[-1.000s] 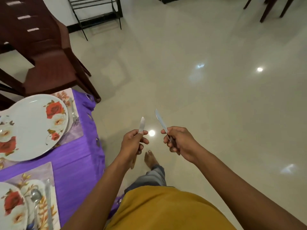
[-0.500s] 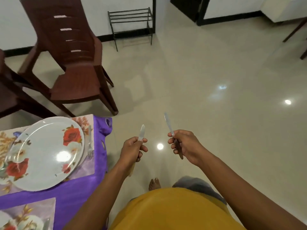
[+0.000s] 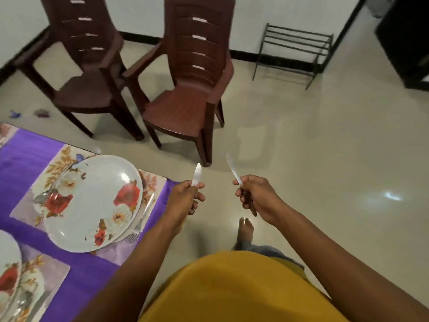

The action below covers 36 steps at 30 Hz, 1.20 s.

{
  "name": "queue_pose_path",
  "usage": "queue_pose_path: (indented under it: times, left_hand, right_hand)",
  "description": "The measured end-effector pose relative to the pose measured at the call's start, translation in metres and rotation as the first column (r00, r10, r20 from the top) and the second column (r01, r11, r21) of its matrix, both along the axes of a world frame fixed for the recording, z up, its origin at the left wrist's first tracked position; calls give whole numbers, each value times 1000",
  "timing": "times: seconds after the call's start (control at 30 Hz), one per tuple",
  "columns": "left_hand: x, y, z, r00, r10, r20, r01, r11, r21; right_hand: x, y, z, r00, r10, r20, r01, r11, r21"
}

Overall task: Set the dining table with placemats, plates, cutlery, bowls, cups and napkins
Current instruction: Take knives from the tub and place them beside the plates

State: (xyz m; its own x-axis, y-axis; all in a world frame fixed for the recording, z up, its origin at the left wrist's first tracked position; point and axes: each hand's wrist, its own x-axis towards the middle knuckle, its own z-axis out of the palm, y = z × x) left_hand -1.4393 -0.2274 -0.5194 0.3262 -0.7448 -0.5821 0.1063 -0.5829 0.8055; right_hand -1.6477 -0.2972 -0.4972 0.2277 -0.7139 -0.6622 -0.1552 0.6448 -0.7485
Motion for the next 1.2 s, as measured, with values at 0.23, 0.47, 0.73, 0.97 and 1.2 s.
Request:
queue_pose_path:
  times: [0.23,0.47,0.73,0.97,1.2]
  left_hand:
    - [1,-42,-8,928,373,-13,-372,927,52]
    - [26,-58,-12,816,578,20,-579,814,51]
    - [90,-75,-23,658,753,-14,-752,658,34]
    - [147,-72,-13,609,765,211,-786,617,34]
    - [184,-41,-8,437,702,562,-866,498,51]
  right_hand:
    - [20,-109,7,957,281,-77,-280,960,17]
    - [94,-175,5,853,517,-80,-519,855,-6]
    - [211,-212,-5,722,672,-164,-687,725,-49]
    - [311,-219,-1,593,787,-171,-804,591,-64]
    - [411,-197,8,341,914,-219,-940,328,-92]
